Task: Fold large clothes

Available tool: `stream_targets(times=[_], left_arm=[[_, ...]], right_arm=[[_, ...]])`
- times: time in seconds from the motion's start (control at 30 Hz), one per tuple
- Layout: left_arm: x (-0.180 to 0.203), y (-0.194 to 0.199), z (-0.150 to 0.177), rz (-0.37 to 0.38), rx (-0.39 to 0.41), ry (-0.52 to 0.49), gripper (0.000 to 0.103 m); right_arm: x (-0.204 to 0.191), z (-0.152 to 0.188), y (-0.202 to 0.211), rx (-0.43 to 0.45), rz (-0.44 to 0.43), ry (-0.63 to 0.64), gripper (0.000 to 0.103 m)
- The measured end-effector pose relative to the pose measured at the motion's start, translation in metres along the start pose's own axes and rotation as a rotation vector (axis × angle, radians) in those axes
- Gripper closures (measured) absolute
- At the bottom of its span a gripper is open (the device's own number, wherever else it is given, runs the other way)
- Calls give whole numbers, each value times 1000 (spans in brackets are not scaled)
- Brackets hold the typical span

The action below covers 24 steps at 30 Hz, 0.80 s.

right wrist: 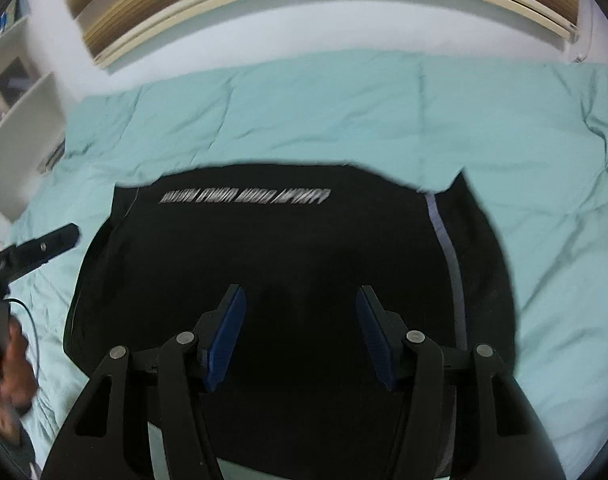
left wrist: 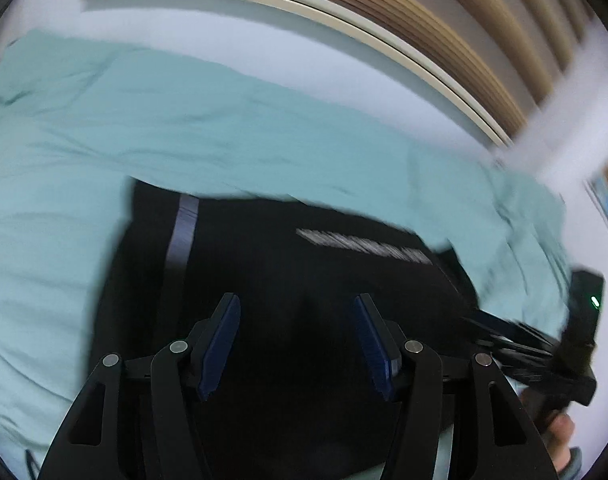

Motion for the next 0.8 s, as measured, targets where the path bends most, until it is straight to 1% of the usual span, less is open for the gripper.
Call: stream_targets(times=[0.03,0.07,0.1,0.13,0.17,0.23,0.27,0.37,0.47,0.53,0.6,0.63,0.7,0.73,0.8], left_arm=[[15,-7,9,2,-15,-37,42],[28,-22,19,-10,-49,-75,42],[36,-32,28,-26,-77,-87,42],[33,-51,36,-51,-116,-95,42],[30,-65,41,-84,-138,-99,43],[23,-94,50,-140,-188,-105,43],[20,-104,50,-145,-201,-91,43],[14,-122,47,-179,-214,-82,42],[18,-125,50,-210,-198,-94,41],[20,-118,52,-189,-187,-83,41],[26,-107,46,-158,-179,-93,41],[31,-96,42,-144,-164,-108,41],[36,-75,27,-151,-100,-121,40],[36,-63,15,-161,-55,-113,40],[33,-54,-7,-142,-22,-69,40]], right_arm=[[-4,3,-8,-16,8,3,44],[1,9,-17,-32,9,-3,44],[-2,14,-30,-55,5,-14,44],[-10,19,-40,-64,10,-15,42],[-10,21,-55,-76,24,-5,41],[-9,27,-79,-110,17,-29,40],[-7,27,-86,-117,17,-38,40],[-8,29,-100,-109,76,1,40],[-6,29,-107,-107,75,-4,40],[-5,27,-105,-122,55,-8,40],[-4,20,-93,-134,18,-9,39],[-4,15,-85,-124,-3,-8,39],[-2,-5,-61,-51,-33,-9,39],[0,-14,-53,-25,-32,-15,39],[7,-40,-48,3,-31,-37,39]])
Point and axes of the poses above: each gripper's, at about its wrist camera, not at the fingertips, and y roughly against the way its jaws point, x to its right, z to its underside, the point moved 8 cm from there along -y, roughly the way its jaws point, and after that the axes turned 13 degrees about -x, right-handed, at the moved point
